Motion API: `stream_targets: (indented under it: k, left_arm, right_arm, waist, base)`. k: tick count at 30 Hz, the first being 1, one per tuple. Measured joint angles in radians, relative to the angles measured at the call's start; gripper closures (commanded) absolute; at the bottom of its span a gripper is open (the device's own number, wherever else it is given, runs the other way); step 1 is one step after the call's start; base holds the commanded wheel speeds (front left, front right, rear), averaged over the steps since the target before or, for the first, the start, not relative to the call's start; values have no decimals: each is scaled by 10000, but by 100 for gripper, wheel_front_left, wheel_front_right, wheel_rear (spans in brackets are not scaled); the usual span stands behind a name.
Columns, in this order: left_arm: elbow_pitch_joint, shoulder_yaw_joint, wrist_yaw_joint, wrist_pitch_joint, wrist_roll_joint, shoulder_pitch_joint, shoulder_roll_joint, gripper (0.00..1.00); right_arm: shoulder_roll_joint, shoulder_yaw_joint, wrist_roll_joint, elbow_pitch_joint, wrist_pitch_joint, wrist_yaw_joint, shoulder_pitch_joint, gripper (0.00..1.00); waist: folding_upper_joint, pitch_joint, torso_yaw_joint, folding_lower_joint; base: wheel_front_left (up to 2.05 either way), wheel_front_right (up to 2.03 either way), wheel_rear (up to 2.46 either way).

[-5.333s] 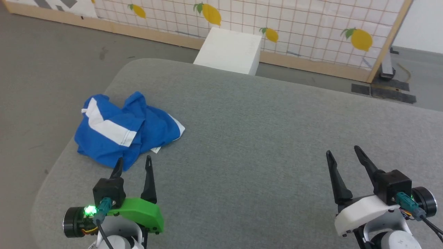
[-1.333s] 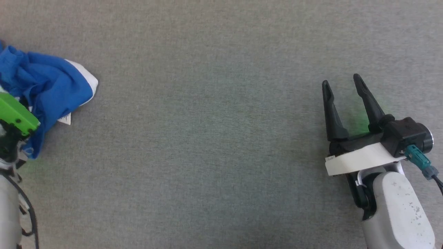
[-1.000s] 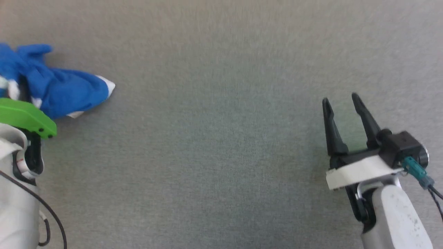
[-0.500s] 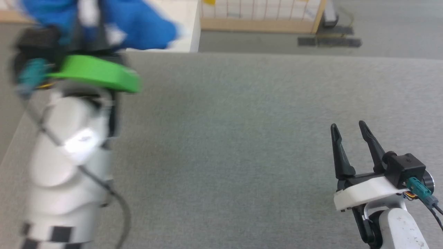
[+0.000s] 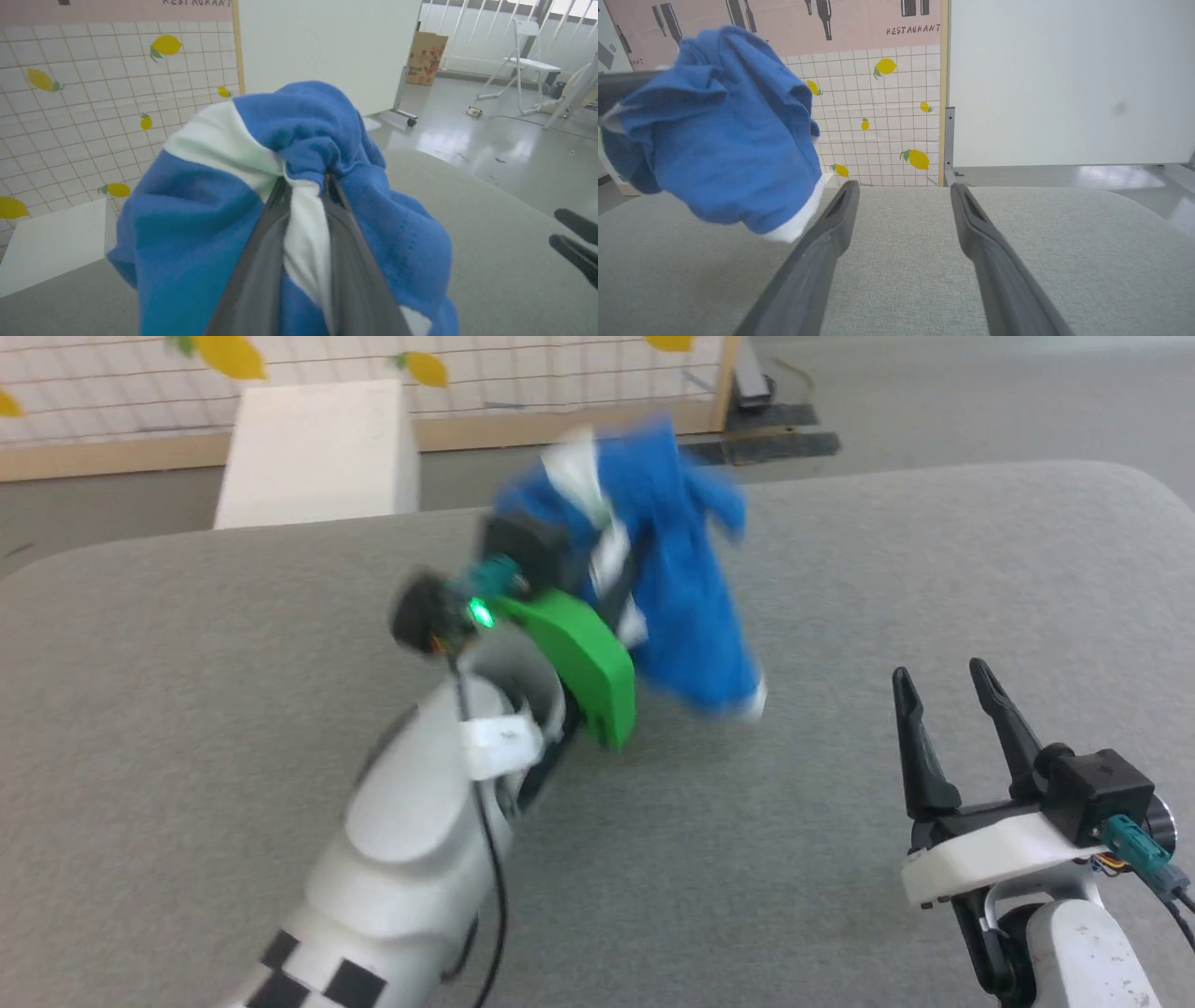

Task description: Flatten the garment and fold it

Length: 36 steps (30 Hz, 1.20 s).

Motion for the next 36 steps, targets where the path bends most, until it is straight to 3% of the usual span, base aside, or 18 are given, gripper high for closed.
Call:
stream_targets:
  k: [6, 7, 8, 9, 10, 13, 17, 20, 21, 25, 29, 36]
  left_arm:
    - [2084, -1218, -345, 3016, -732, 666, -75, 100]
    - [2301, -1281, -355, 3350, -848, 714, -77, 95]
    - [2527, -1360, -391, 3776, -938, 749, -79, 53]
    - [2715, -1448, -395, 4197, -959, 770, -75, 34]
    - [2809, -1519, -412, 4462, -961, 779, -69, 0]
    - [2742, -1498, -420, 4621, -1114, 787, -77, 0]
    - [2119, -1124, -405, 3476, -1306, 828, -21, 0]
    - [1333, -658, -405, 1923, -1394, 1008, 90, 0]
    - [786, -280, -190, 560, -1319, 1196, 221, 0]
    - [-92, 554, 593, -1810, -936, 1744, 727, 0]
    - [-888, 1218, 1198, -2433, -510, 2590, 1239, 0]
    - [-2592, 2587, 1659, -2506, 502, 4187, 1580, 0]
  right_arm:
    - [-4, -31, -10, -13, 0, 0, -1, 0]
    - [-2, -19, -10, -13, 0, 0, -1, 0]
    - [-2, -17, -10, -12, 0, 0, -1, 0]
    - [-4, -19, -10, -10, 0, 0, -1, 0]
    - [-4, -21, -10, -8, 0, 0, 0, 0]
    - [-4, -27, -13, -13, 0, 0, 4, 0]
    - [-4, 0, -19, -36, 44, 0, 9, 0]
    - [-8, 25, -44, -63, 46, 0, 10, 0]
    - [-4, 56, -52, -94, 77, 0, 14, 0]
    - [-4, 96, -65, -125, 105, 0, 19, 0]
    - [-4, 136, -79, -146, 123, 0, 50, 0]
    - [-6, 683, -506, -257, 391, -2, 119, 0]
  waist:
    - [0, 179, -585, 0]
    - [0, 200, -648, 0]
    - [0, 222, -714, 0]
    - [0, 240, -769, 0]
    - [0, 250, -800, 0]
    - [0, 244, -776, 0]
    - [0, 177, -565, 0]
    - [0, 131, -365, 0]
    - [0, 95, -208, 0]
    - [0, 15, 88, 0]
    - [0, -64, 377, 0]
    - [0, -74, 740, 0]
  base:
    - [0, 0, 0]
    - [0, 0, 0]
    - [0, 0, 0]
    - [0, 0, 0]
    - [0, 0, 0]
    - [0, 0, 0]
    - [0, 0, 0]
    - [0, 0, 0]
    - [0, 0, 0]
    - [0, 0, 0]
    - [0, 0, 0]
    - [0, 0, 0]
